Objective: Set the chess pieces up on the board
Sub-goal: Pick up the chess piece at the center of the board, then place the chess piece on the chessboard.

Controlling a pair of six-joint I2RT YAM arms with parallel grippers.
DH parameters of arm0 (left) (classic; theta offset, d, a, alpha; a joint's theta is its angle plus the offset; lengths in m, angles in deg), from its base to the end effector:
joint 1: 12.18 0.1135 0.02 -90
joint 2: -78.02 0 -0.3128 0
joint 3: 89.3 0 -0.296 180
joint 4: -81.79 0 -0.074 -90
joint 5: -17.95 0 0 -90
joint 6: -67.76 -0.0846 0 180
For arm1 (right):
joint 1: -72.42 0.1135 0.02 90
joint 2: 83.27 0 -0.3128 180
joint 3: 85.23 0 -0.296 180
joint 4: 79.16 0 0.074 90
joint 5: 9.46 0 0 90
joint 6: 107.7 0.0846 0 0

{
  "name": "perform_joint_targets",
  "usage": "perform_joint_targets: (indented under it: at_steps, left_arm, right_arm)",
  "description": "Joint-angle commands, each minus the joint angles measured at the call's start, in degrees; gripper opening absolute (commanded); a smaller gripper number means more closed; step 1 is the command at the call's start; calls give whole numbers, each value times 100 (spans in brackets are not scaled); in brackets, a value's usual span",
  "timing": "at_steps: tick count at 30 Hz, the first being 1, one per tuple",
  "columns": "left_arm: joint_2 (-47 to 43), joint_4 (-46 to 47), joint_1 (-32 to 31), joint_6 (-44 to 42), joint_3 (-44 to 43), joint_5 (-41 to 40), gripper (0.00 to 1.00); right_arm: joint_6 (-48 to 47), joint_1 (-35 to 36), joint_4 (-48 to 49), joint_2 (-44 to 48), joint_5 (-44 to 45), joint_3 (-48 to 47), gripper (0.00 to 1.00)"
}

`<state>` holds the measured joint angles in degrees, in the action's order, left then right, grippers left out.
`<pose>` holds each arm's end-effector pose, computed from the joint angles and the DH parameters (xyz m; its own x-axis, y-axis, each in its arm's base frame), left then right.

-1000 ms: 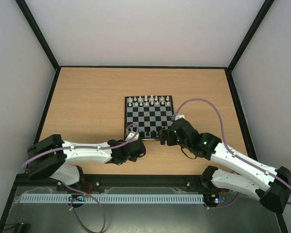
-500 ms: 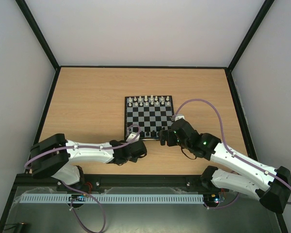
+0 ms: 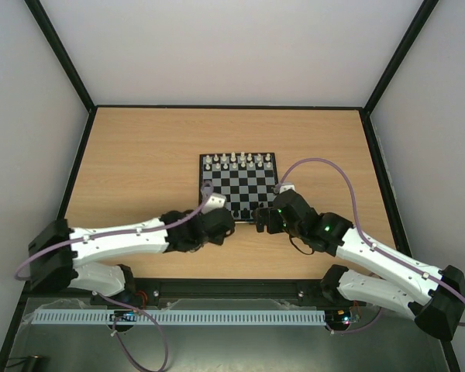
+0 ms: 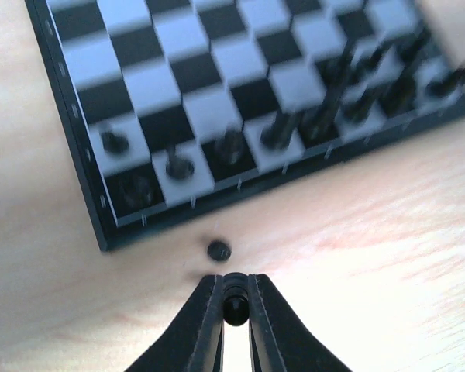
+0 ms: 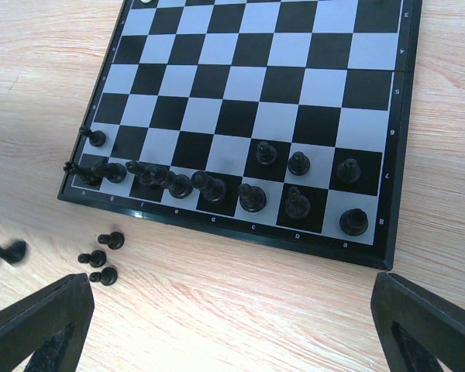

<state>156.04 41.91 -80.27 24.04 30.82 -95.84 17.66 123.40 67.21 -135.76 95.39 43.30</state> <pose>0.1498 -0.2810 0.1989 -0.7747 0.1539 -0.6133 0.3029 0.9417 -0.1463 0.1765 0.1834 0.2678 -0.6497 0.0867 -0.7552 -0.2970 0.8855 0.3572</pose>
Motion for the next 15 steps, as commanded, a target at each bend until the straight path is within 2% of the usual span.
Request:
perform_joint_targets:
  at_steps: [1, 8, 15]
  left_arm:
    - [-410, -523, 471, -621, -619, -78, 11]
    - [84, -47, 1289, -1419, -1144, 340, 11]
    - [788, 569, 1621, -1624, -1179, 637, 11]
  right_arm:
    - [-6, 11, -65, 63, 59, 60, 99]
    - [-5, 9, -65, 64, 53, 58, 99]
    - [-3, 14, -65, 68, 16, 66, 98]
